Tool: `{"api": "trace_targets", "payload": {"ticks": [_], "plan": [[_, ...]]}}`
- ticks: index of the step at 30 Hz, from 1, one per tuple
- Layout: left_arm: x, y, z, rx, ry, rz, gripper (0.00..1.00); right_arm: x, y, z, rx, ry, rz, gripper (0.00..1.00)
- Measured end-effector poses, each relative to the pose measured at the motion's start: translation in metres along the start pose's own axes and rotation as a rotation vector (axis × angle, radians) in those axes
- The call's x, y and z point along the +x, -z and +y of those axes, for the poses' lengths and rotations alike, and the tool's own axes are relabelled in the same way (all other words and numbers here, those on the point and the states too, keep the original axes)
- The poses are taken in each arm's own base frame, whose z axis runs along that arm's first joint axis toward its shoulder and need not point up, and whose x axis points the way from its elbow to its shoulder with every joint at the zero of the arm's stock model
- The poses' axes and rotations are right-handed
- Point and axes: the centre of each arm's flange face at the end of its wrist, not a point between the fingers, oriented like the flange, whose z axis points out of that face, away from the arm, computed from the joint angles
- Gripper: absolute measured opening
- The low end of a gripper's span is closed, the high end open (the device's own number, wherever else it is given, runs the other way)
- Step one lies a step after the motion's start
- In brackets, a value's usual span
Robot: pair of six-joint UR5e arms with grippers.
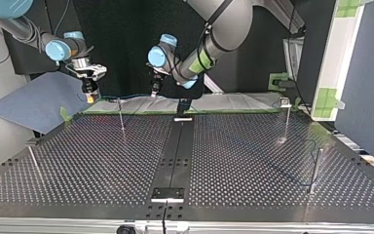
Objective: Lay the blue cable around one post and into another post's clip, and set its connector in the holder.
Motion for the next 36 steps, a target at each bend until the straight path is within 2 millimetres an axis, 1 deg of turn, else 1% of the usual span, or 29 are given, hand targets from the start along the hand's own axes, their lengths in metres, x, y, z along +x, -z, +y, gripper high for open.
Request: {"api": "trace_targets", "payload": {"ticks": [1,3,4,6,8,9,11,12,13,14,15,17,18,20,21,22,24,25,26,33,34,36], "plan": [[0.0,0.0,-0.0002,0.001,0.001,0.0,0.2,0.0,0.0,0.0,0.0,0.0,0.0,0.0],[0.0,0.0,-0.0003,0.003,0.002,0.0,0.2,0.0,0.0,0.0,-0.001,0.0,0.0,0.0],[0.0001,0.0,-0.0004,0.003,0.003,0.0,0.17,0.0001,-0.0001,0.0,-0.001,0.0,0.001,0.0],[0.0001,0.0,-0.0003,0.003,0.003,0.001,0.17,0.0,-0.0001,0.0002,-0.004,0.0,0.001,0.0],[0.0001,0.0,-0.0004,0.004,0.005,0.001,0.12,0.0,-0.0001,0.0003,-0.005,0.0,0.001,0.0],[0.0001,0.0,-0.0005,0.004,0.007,0.001,0.12,0.0001,-0.0001,0.0004,-0.005,0.0,0.001,0.0],[0.0002,0.0,-0.0008,0.007,0.009,0.001,0.04,0.0001,-0.0001,0.0004,-0.006,0.0,0.001,0.0],[0.0002,0.0,-0.0011,0.01,0.01,0.002,0.04,0.0001,-0.0001,0.0004,-0.006,0.0,0.001,0.0],[0.0003,0.0,-0.0013,0.013,0.01,0.003,0.02,0.0001,-0.0001,0.0004,-0.006,0.0,0.001,0.0],[0.0003,0.0,-0.0015,0.015,0.011,0.003,0.04,0.0001,0.0,0.0005,-0.006,0.0,0.001,0.0],[0.0004,0.0,-0.0019,0.019,0.012,0.004,0.04,0.0001,-0.0001,0.0005,-0.006,0.0,0.001,0.0],[0.0004,-0.0001,-0.0024,0.024,0.015,0.005,0.11,0.0001,-0.0001,0.0005,-0.006,0.0,0.001,0.0],[0.0005,-0.0002,-0.0023,0.028,0.017,0.007,0.11,0.0001,-0.0001,0.0005,-0.006,0.0,0.001,0.0],[0.0009,-0.0001,-0.0021,0.033,0.022,0.013,0.23,0.0002,-0.0001,0.0005,-0.006,0.001,0.001,0.0],[0.0014,0.0003,-0.002,0.037,0.027,0.02,0.23,0.0002,-0.0002,0.0005,-0.006,0.001,0.002,0.0],[0.0019,0.0006,-0.0019,0.041,0.031,0.026,0.3,0.0002,-0.0002,0.0006,-0.006,0.001,0.002,0.0],[0.0033,0.0018,-0.0022,0.052,0.042,0.043,0.3,0.0002,-0.0002,0.0006,-0.006,0.0,0.002,0.0],[0.004,0.0025,-0.0024,0.057,0.047,0.051,0.39,0.0002,-0.0002,0.0006,-0.006,0.0,0.002,0.0],[0.0048,0.0032,-0.0027,0.062,0.052,0.06,0.42,0.0002,-0.0002,0.0006,-0.006,0.0,0.002,0.0],[0.0061,0.0039,-0.0017,0.073,0.09,0.081,0.42,0.0001,-0.0004,-0.0004,-0.003,0.0,0.002,0.0],[0.0059,0.0033,-0.0008,0.072,0.094,0.08,0.44,0.0001,-0.0004,-0.0007,-0.002,0.001,0.002,0.0],[0.0045,0.0011,0.0014,0.069,0.106,0.073,0.44,0.0001,-0.0005,-0.0015,0.0,0.001,0.002,0.0]]}}
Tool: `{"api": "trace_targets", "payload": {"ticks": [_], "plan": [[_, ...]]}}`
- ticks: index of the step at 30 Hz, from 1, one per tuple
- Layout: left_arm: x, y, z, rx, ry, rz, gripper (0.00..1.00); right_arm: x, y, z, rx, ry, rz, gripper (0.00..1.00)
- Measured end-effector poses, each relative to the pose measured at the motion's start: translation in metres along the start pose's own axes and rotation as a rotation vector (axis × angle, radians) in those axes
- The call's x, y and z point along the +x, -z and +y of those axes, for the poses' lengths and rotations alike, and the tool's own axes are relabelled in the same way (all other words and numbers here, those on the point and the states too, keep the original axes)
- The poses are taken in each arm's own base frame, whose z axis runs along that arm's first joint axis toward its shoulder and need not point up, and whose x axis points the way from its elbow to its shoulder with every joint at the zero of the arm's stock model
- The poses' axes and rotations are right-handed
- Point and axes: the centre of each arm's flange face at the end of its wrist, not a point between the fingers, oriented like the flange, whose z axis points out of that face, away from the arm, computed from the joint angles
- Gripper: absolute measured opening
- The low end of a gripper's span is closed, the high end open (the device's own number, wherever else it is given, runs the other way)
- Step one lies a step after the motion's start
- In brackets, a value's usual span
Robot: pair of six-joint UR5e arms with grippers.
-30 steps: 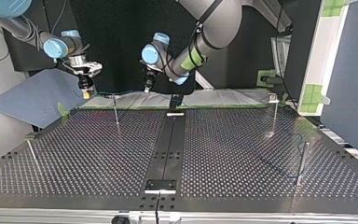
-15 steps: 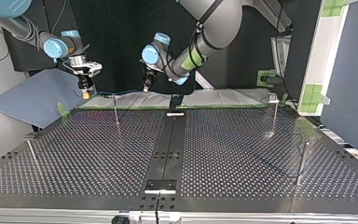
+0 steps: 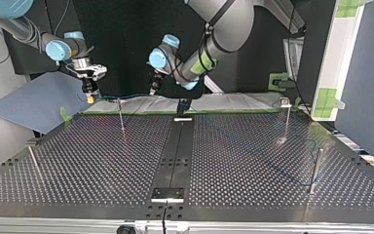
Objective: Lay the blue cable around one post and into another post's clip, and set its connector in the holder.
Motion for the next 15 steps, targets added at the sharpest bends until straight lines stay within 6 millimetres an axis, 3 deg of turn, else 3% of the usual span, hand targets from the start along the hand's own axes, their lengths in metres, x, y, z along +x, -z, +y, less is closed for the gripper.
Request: {"api": "trace_targets", "payload": {"ticks": [15], "plan": [[-0.009,-0.013,0.009,0.012,0.066,-0.03,0.44,0.0,-0.001,-0.003,0.007,0.002,0.003,0.0]]}}
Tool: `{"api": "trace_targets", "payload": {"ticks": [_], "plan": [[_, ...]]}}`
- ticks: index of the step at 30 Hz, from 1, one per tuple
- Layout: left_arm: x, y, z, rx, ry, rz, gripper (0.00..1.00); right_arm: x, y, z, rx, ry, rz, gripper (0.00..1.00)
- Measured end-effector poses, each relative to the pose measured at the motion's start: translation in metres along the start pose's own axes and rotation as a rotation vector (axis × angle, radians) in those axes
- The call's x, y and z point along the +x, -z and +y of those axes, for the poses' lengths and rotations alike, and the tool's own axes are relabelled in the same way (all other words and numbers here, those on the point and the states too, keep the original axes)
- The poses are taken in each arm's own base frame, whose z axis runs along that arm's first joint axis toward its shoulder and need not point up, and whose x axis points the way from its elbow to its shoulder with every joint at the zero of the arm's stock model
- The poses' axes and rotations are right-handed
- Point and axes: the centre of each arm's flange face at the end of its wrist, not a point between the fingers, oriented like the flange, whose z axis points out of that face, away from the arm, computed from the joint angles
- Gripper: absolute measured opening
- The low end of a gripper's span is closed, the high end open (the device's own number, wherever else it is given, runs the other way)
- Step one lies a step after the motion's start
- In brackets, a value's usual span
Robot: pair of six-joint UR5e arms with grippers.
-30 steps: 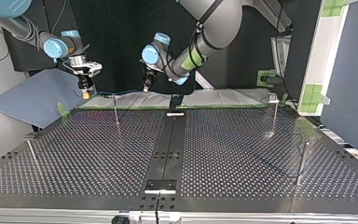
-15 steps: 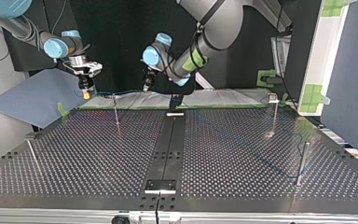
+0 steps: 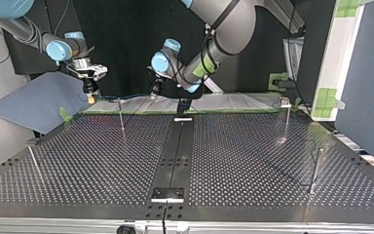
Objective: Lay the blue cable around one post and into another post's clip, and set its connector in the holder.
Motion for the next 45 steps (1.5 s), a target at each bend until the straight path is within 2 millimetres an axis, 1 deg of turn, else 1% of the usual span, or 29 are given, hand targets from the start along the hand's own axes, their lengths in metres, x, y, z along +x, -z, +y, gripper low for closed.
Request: {"api": "trace_targets", "payload": {"ticks": [2,8,10,16,22,26,30,33,40,41,42,44,45], "plan": [[0.002,-0.002,0.001,0.002,0.003,0.004,0.44,0.0,0.0,-0.001,0.001,0.0,0.0,0.0],[0.021,-0.009,0.006,-0.006,0.003,0.031,0.44,0.0,0.0,-0.002,0.004,0.0,0.0,0.0],[0.023,-0.012,0.007,-0.007,0.007,0.029,0.44,0.0,0.0,-0.001,0.004,0.0,0.0,0.0],[0.018,-0.018,0.01,-0.013,0.011,0.023,0.44,0.0,-0.001,-0.001,0.002,0.0,0.002,0.0],[0.015,-0.02,0.013,-0.022,0.007,0.019,0.44,0.0,-0.001,-0.001,-0.002,0.001,0.002,0.0],[0.009,-0.021,0.015,-0.04,0.001,0.007,0.44,0.0,-0.001,-0.001,-0.003,0.001,0.002,0.0],[-0.002,-0.022,0.012,-0.044,-0.009,-0.008,0.44,0.0,-0.001,-0.001,-0.003,0.001,0.002,0.0],[-0.006,-0.022,0.009,-0.04,-0.017,-0.012,0.44,0.0,-0.001,-0.001,-0.003,0.001,0.002,0.0],[-0.004,-0.019,0.001,-0.031,-0.036,-0.009,0.44,0.0,-0.001,-0.001,-0.008,0.001,0.004,0.0],[-0.004,-0.019,0.0,-0.03,-0.038,-0.009,0.4,0.0,-0.001,-0.001,-0.009,0.001,0.005,0.0],[-0.003,-0.018,-0.001,-0.028,-0.04,-0.008,0.4,0.001,-0.001,0.0,-0.01,0.002,0.007,0.0],[-0.003,-0.018,-0.002,-0.027,-0.043,-0.007,0.34,0.001,-0.001,0.0,-0.012,0.002,0.008,0.0],[-0.003,-0.017,-0.002,-0.026,-0.044,-0.006,0.34,0.001,-0.001,0.0,-0.013,0.002,0.009,0.0]]}}
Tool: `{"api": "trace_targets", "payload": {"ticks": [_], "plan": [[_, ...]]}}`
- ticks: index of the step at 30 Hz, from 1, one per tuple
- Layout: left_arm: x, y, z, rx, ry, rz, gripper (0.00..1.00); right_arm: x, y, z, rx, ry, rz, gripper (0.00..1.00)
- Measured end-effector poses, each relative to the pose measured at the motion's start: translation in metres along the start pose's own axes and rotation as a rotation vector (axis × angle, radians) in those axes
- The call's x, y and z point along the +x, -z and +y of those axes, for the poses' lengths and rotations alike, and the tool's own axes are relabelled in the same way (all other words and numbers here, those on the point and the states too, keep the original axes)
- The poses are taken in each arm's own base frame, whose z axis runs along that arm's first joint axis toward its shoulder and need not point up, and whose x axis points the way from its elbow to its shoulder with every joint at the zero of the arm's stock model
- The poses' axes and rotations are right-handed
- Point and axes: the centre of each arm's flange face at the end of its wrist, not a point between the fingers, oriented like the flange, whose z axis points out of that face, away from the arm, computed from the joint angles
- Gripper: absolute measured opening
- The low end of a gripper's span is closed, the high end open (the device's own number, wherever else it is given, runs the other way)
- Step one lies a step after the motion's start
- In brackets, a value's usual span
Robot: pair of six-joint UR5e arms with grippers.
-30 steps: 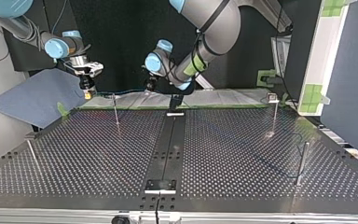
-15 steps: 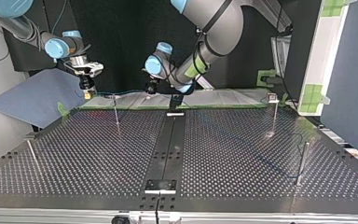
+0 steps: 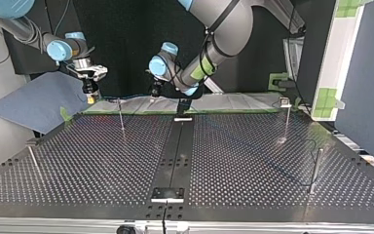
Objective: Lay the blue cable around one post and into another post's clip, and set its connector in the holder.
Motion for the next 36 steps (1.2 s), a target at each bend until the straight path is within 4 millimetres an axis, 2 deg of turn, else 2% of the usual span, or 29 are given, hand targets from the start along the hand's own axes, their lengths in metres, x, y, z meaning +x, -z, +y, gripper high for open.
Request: {"api": "trace_targets", "payload": {"ticks": [2,4,9,10,12,14,28,36], "plan": [[0.0004,0.0005,-0.0005,0.001,-0.001,0.001,0.25,0.0001,0.0,0.0001,-0.001,0.0,0.001,0.0],[0.0006,0.0007,-0.0006,0.001,-0.002,0.001,0.22,0.0001,-0.0001,0.0002,-0.001,0.0,0.001,0.0],[0.0006,0.0006,-0.0006,0.001,-0.002,0.001,0.22,0.0001,-0.0001,0.0001,-0.002,0.0,0.001,0.0],[0.0006,0.0006,-0.0005,0.001,-0.002,0.001,0.08,0.0001,-0.0001,0.0001,-0.002,0.0,0.001,0.0],[0.0007,0.0008,-0.0007,0.001,-0.002,0.001,0.08,0.0001,-0.0001,0.0001,-0.002,0.0,0.001,0.0],[0.0008,0.0008,-0.0009,0.003,-0.002,0.002,0.0,0.0001,-0.0001,0.0002,-0.002,0.0,0.001,0.0],[0.0013,0.0009,-0.0022,0.013,-0.008,0.005,0.0,0.0002,-0.0001,0.0004,-0.002,0.001,0.002,0.0],[0.004,0.0053,-0.0088,-0.001,-0.065,-0.001,0.0,0.0028,-0.0013,0.0076,-0.024,-0.027,0.024,0.0]]}}
